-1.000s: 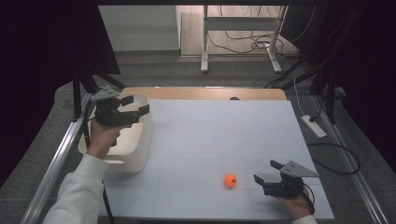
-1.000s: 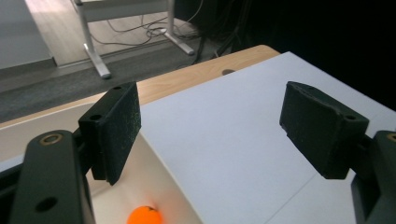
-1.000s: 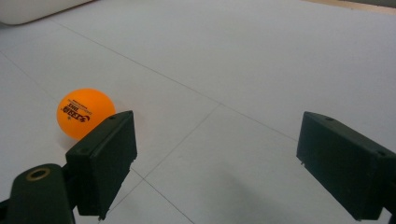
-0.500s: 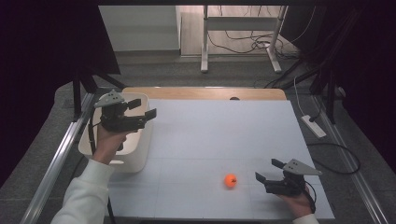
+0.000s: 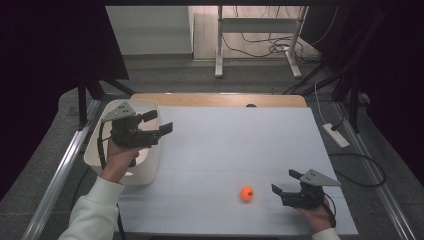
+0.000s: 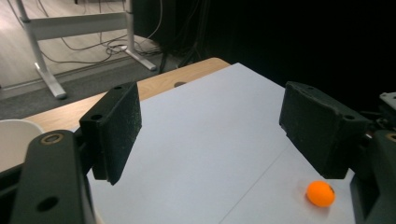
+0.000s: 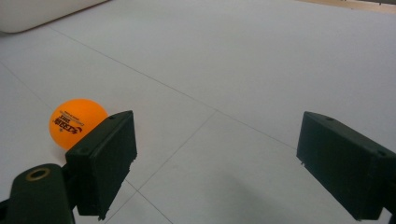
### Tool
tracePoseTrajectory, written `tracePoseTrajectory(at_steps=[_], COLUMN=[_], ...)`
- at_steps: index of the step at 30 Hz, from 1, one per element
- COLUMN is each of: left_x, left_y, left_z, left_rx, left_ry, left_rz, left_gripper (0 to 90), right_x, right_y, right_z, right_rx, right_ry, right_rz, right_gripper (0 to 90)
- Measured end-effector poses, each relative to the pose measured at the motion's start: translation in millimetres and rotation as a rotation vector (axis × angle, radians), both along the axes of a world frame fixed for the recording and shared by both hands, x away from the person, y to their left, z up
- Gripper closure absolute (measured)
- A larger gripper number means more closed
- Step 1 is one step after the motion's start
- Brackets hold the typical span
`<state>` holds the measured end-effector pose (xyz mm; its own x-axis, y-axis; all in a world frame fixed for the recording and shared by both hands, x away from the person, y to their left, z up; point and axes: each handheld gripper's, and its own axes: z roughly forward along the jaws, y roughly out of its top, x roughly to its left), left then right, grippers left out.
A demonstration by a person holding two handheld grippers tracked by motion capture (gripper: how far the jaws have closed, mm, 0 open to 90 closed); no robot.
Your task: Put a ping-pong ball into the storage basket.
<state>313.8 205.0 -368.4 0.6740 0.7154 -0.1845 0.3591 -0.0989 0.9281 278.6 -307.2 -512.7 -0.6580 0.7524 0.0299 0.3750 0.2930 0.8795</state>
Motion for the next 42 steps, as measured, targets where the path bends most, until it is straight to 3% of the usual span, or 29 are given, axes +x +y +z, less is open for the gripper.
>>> tracePoseTrajectory(at_steps=[19, 22, 42], left_x=[-8.2, -11.2, -19.7], left_y=[-29.5, -33.5, -52.4], left_z=[2.7, 1.6, -2.4], left_rx=[0.015, 0.037, 0.029], left_ry=[-0.01, -0.023, -0.01], left_rz=[-0.069, -0.069, -0.132], left_gripper=[22.1, 22.1, 22.1], right_x=[0.9, 0.9, 0.0], right_y=[-0.7, -0.5, 3.6], right_z=[0.3, 1.9, 5.2], right_rx=[-0.008, -0.008, -0.012], right_ry=[-0.006, -0.012, -0.014], right_rz=[0.004, 0.008, 0.016], right_gripper=[12.3, 12.3, 12.7])
